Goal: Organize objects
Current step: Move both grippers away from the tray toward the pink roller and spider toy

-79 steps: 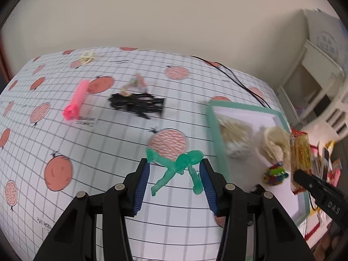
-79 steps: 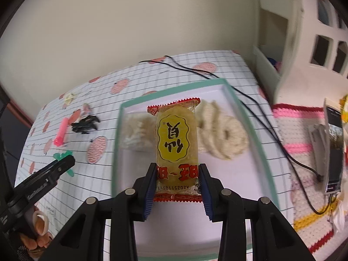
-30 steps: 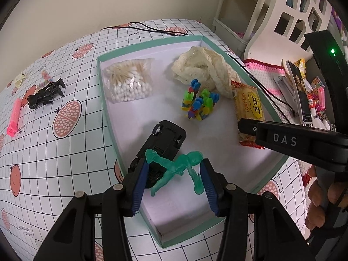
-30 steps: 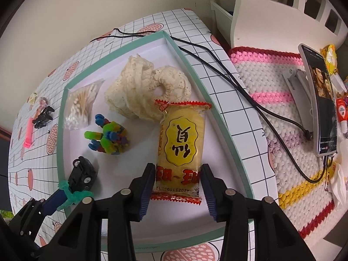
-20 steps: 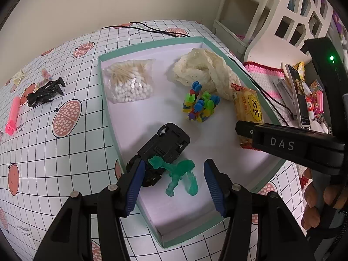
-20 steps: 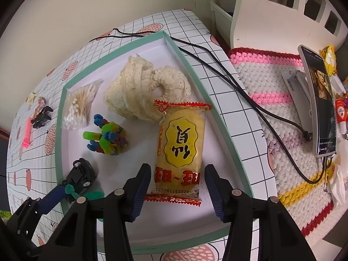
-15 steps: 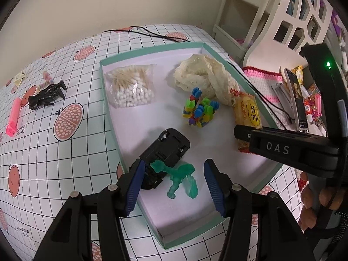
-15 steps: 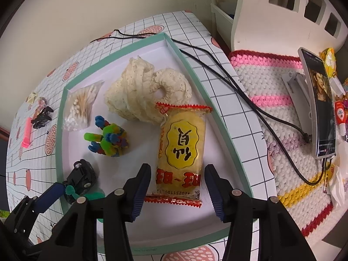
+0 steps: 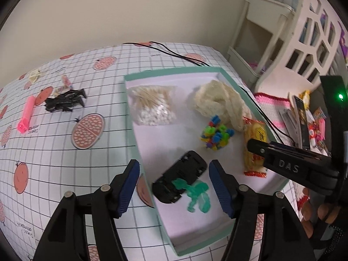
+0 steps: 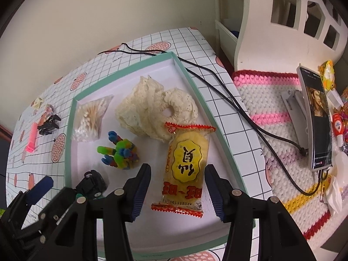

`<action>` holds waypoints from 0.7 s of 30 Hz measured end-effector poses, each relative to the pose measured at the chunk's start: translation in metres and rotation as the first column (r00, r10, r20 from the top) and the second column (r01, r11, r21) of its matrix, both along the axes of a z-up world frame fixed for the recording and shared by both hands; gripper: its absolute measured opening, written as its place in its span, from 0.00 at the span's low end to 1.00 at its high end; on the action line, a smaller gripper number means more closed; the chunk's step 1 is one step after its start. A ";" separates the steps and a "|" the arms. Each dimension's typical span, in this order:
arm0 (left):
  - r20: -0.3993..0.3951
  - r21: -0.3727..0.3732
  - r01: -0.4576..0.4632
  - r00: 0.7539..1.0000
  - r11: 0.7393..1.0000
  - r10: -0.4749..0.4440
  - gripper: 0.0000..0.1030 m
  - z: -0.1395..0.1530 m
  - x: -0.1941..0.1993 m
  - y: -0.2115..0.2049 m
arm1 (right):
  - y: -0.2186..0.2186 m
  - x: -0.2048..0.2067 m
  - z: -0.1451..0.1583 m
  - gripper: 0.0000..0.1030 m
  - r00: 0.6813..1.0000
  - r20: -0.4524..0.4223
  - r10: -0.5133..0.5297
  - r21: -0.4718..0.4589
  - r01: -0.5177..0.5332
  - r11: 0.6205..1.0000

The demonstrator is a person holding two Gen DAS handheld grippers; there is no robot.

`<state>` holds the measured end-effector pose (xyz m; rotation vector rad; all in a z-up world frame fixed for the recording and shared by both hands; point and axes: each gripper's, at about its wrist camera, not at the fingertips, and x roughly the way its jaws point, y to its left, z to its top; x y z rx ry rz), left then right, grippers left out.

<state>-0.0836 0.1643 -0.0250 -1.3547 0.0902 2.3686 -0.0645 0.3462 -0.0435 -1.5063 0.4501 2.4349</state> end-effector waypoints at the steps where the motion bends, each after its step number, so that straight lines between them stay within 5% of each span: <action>1: -0.002 0.002 -0.012 1.000 1.000 0.012 0.65 0.000 -0.002 -0.003 | 0.000 0.000 0.000 0.54 1.000 -0.002 0.001 0.002 -0.001 1.000; 21: 0.098 0.058 -0.257 0.963 0.965 0.251 0.81 -0.016 -0.026 -0.052 | -0.012 -0.004 0.002 0.79 0.998 -0.029 0.056 0.035 -0.055 0.998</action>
